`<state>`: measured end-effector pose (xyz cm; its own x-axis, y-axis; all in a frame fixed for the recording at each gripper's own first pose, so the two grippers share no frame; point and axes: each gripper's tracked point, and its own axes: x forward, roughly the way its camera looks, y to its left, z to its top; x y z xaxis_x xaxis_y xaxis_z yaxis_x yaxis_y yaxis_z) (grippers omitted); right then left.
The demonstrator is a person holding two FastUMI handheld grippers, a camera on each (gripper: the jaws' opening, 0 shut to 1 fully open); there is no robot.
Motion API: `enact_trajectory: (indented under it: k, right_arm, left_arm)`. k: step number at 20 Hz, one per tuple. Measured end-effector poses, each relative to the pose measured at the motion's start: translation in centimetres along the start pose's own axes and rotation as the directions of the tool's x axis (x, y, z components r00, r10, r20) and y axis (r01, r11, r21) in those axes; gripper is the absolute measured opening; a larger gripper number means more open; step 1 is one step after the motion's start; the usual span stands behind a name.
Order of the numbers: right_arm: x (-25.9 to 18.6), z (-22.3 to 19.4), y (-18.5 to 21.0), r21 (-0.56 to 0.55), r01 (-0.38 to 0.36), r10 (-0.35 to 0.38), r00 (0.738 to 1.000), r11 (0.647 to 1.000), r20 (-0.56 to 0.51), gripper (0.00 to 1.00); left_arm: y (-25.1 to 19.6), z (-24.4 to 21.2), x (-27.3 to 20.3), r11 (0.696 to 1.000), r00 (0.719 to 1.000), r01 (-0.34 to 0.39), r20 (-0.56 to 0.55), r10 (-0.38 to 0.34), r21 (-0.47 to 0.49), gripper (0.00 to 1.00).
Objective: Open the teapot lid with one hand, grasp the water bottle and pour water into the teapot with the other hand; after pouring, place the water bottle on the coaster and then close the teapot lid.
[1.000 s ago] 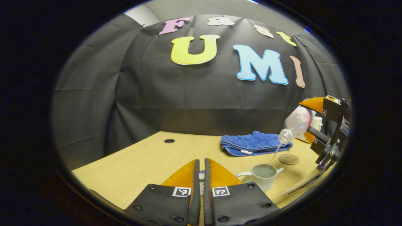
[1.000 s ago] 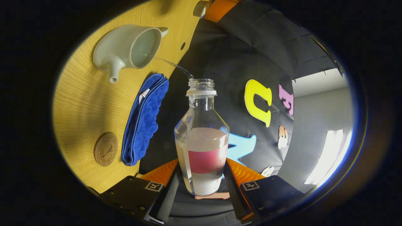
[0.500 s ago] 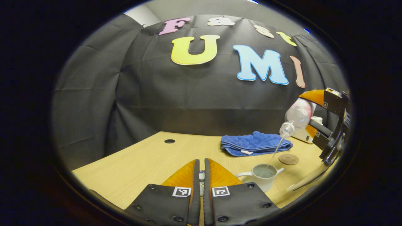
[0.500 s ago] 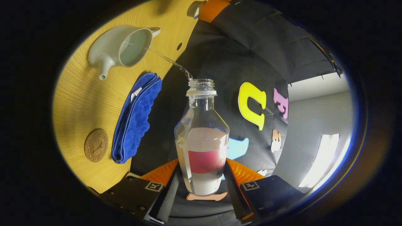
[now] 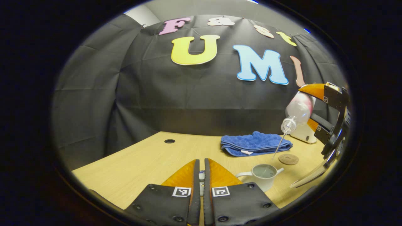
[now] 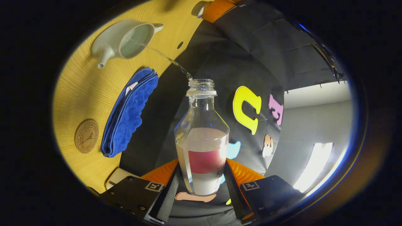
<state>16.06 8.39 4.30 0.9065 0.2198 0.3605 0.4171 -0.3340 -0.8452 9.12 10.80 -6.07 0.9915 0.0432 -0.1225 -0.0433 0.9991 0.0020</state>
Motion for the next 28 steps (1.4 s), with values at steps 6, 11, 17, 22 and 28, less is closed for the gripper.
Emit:
enact_trajectory:
  k: [6,11,17,22,28]
  right_arm:
    - [0.0,-0.1,-0.3,-0.031,0.023,-0.023,1.000,0.999,0.010,0.75]
    - [0.1,0.2,-0.8,-0.073,0.056,-0.053,0.998,0.996,0.032,0.75]
    - [0.4,0.6,-1.4,-0.122,0.104,-0.097,0.993,0.987,0.060,0.75]
    - [0.5,1.4,-1.6,-0.146,0.129,-0.118,0.989,0.981,0.084,0.75]
    - [0.2,2.5,-1.7,-0.197,0.179,-0.156,0.980,0.964,0.127,0.75]
  left_arm:
    - [0.0,0.0,0.0,1.000,1.000,-0.001,-0.001,0.001,0.000,0.10]
    - [-0.1,-0.3,0.1,1.000,1.000,0.000,-0.004,0.000,0.000,0.10]
    - [-0.1,-0.2,0.1,1.000,1.000,0.001,-0.006,-0.001,0.000,0.11]
    - [-0.1,-0.2,0.0,1.000,1.000,0.001,-0.003,-0.001,0.000,0.11]
    - [0.0,-0.1,0.1,1.000,1.000,-0.002,-0.001,0.002,0.001,0.11]
